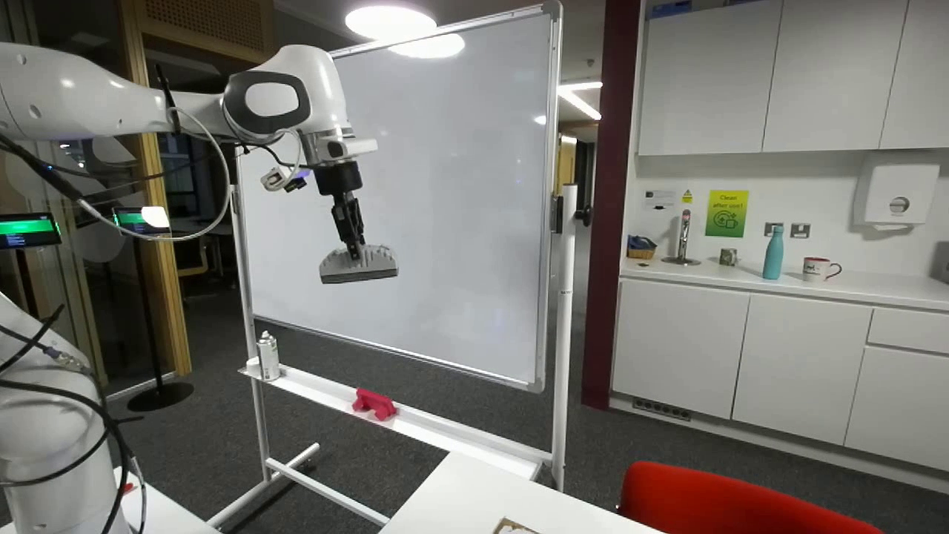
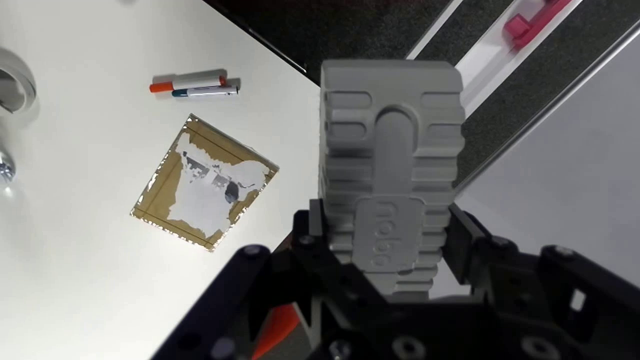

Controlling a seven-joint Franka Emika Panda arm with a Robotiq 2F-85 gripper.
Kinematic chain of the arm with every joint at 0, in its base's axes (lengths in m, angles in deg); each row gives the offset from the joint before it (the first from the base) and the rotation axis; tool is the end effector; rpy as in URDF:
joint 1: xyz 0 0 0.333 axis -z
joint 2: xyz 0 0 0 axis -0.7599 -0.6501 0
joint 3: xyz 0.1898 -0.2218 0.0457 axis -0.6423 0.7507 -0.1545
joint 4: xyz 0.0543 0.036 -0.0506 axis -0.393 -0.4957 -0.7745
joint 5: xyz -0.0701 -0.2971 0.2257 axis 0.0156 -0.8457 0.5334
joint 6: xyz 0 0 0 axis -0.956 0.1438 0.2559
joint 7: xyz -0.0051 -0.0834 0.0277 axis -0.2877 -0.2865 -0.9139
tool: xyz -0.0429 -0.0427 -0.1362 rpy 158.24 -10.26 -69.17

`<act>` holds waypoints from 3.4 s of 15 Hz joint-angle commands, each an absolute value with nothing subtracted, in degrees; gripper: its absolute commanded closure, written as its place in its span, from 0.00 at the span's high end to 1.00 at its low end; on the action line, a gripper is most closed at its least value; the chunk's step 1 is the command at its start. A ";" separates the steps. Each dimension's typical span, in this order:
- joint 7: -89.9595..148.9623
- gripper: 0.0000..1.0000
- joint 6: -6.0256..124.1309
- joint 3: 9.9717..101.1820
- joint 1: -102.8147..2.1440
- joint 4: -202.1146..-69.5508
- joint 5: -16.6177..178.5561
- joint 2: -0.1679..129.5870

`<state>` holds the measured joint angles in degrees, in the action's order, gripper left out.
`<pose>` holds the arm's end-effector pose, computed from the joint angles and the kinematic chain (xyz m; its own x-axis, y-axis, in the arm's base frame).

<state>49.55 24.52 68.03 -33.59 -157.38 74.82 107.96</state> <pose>0.3418 -0.2660 0.5984 0.5524 -0.8092 0.2001 -0.8178 -0.5726 -0.0583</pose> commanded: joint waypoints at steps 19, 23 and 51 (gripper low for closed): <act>49.95 0.57 36.47 71.18 -28.79 -153.80 75.56 89.54; 50.08 0.57 37.76 71.89 -28.65 -151.76 75.52 85.90; 53.78 0.32 64.53 75.35 -26.56 -153.59 87.40 57.51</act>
<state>53.67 59.77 75.64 -26.99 -152.34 84.18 59.61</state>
